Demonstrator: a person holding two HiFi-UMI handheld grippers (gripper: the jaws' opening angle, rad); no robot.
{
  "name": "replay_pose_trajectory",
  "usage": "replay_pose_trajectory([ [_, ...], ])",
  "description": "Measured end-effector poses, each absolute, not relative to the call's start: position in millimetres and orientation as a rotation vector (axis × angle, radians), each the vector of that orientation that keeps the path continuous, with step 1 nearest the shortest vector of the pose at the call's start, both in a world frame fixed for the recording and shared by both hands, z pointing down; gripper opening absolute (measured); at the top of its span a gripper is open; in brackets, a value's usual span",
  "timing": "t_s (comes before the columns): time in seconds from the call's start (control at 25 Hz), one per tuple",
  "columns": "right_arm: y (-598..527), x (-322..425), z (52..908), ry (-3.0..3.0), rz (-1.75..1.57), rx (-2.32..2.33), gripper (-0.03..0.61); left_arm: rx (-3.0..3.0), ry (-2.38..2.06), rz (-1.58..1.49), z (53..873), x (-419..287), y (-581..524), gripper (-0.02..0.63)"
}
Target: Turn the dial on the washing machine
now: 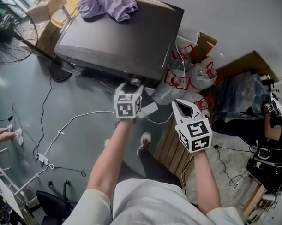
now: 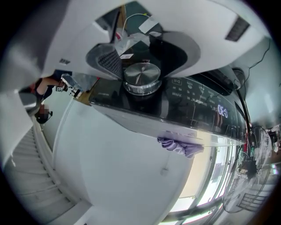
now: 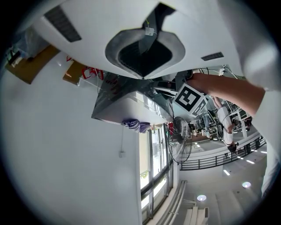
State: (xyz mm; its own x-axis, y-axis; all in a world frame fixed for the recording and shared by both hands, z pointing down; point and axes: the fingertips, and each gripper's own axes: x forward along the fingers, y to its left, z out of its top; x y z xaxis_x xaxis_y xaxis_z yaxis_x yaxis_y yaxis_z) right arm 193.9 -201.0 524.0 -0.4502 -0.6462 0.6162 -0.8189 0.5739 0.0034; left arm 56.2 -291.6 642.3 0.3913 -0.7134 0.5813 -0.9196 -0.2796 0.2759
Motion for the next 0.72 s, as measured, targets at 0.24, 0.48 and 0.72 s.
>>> replay_pose_trajectory([
  [0.24, -198.9, 195.9, 526.5, -2.231, 0.406, 1.173, 0.014, 2.124, -1.414, 0.541, 641.5, 57.9, -292.1, 0.275],
  [0.48, -195.5, 197.5, 529.7, -2.224, 0.412, 1.18, 0.014, 2.164, -1.467, 0.622, 644.9, 59.5, -290.4, 0.275],
  [0.72, -193.4, 201.5, 531.0, -2.219, 0.419, 1.188, 0.014, 2.18, -1.508, 0.705, 645.7, 60.6, -289.3, 0.275],
])
